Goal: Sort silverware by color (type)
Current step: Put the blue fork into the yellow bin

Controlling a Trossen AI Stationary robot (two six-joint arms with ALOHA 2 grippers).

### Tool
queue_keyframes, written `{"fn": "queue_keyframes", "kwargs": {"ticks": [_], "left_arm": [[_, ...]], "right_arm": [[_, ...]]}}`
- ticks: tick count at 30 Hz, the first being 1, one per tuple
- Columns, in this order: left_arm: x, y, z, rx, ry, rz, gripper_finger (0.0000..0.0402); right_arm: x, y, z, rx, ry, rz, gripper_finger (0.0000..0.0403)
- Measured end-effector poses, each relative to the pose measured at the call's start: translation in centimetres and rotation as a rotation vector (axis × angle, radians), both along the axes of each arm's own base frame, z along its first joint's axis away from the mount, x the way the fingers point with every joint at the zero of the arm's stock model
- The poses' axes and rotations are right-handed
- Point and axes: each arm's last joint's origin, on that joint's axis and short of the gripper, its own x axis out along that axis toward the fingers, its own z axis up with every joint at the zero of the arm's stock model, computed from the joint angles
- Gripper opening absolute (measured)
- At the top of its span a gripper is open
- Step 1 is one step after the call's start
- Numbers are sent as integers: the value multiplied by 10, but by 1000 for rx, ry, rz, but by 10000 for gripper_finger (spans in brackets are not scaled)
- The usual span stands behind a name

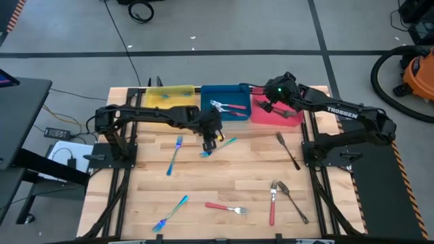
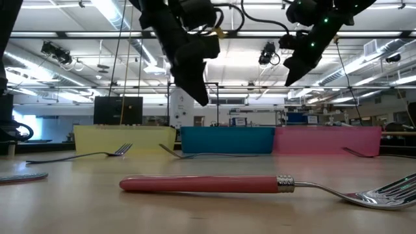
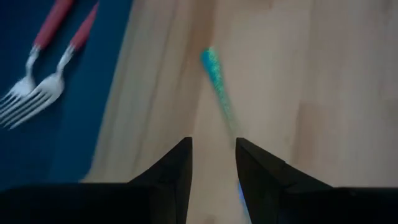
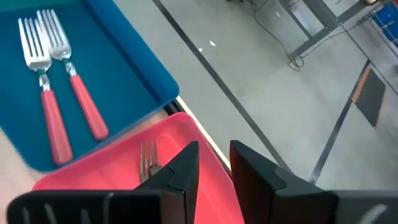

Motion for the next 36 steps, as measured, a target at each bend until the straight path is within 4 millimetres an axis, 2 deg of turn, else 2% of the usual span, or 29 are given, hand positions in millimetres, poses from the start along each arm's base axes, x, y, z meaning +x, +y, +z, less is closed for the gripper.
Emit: {"fn": "queue_keyframes", "kwargs": {"ticks": [6, 13, 26, 36], "left_arm": [[10, -21, -9, -23, -15, -18, 123], [23, -33, -36, -38, 24, -31, 123], [33, -27, -81, -69, 106, 25, 123], [35, -14, -94, -94, 126, 75, 123]], "right_arm": [[1, 0, -2, 34, -26, -5, 98], [1, 8, -4, 99, -56, -2, 98], [7, 19, -4, 119, -50, 68, 98], [7, 20, -4, 114, -41, 80, 98]]}}
